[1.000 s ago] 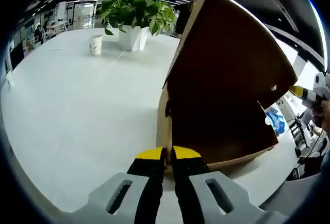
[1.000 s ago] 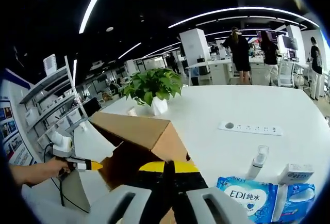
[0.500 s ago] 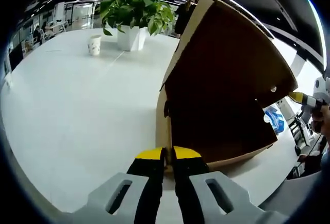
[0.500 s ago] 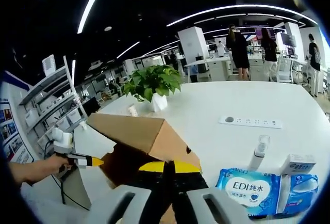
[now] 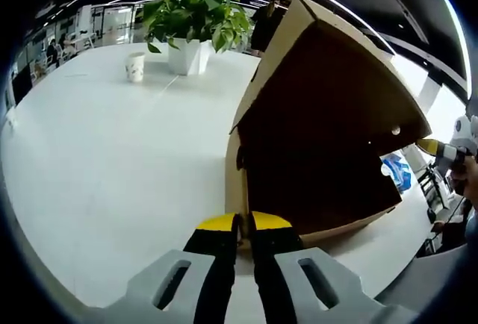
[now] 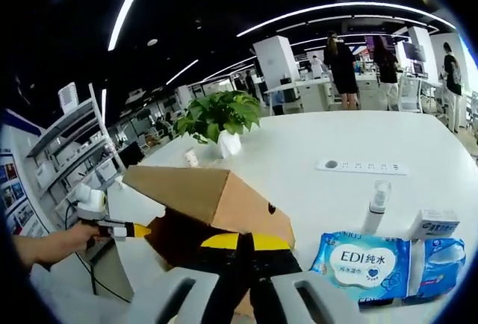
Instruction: Operate the shoe box by opening the lid, removing the specified soft item, and placing it in the target area until the item is outside and the box remains undamaged.
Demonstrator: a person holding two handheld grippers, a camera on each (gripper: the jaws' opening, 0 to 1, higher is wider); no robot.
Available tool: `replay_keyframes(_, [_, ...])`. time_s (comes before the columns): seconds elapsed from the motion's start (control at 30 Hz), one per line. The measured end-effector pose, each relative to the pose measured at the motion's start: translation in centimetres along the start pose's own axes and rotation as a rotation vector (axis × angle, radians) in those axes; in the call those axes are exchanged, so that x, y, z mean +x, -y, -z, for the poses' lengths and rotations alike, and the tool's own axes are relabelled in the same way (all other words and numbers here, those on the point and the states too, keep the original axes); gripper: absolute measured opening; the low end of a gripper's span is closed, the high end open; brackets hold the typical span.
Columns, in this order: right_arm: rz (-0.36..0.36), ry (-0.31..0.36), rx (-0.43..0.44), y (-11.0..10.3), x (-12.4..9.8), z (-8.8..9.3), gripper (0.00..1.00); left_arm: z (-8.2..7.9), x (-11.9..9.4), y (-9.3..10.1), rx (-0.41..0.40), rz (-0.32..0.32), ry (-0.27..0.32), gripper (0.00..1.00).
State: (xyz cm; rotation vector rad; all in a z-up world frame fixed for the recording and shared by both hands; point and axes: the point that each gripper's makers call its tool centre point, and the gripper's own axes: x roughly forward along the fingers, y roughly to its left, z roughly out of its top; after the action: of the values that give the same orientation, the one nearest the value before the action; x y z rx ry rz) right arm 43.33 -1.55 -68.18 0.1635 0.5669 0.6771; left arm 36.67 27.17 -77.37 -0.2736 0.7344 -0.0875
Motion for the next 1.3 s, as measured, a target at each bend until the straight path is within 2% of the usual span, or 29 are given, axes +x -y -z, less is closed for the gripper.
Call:
replay_keyframes(0.17, [-0.003,-0.025,0.021,0.1,0.1,1.2,0.0,0.0,0.0,0.0,0.006,0.002,0.002,0.04])
replay_keyframes(0.3, [-0.001,-0.033,0.001,-0.1,0.1,1.8,0.0,0.0,0.0,0.0,0.019,0.003,0.002,0.05])
replay_keyframes(0.6, [-0.013,-0.04,0.0,-0.3,-0.1,2.4,0.0,0.0,-0.1,0.0,0.029,0.007,0.005,0.05])
replay_keyframes(0.9, [-0.039,-0.055,-0.044,-1.3,-0.1,3.3,0.0,0.0,-0.4,0.1,0.088,0.033,0.015,0.07])
replay_keyframes(1.07, [-0.049,-0.066,-0.06,-1.4,0.0,3.7,0.01,0.0,-0.8,0.0,0.125,0.03,0.03,0.15])
replay_keyframes(1.3, [-0.061,-0.08,-0.094,-1.2,0.1,4.4,0.04,-0.6,-1.6,1.0,0.171,0.075,0.079,0.25])
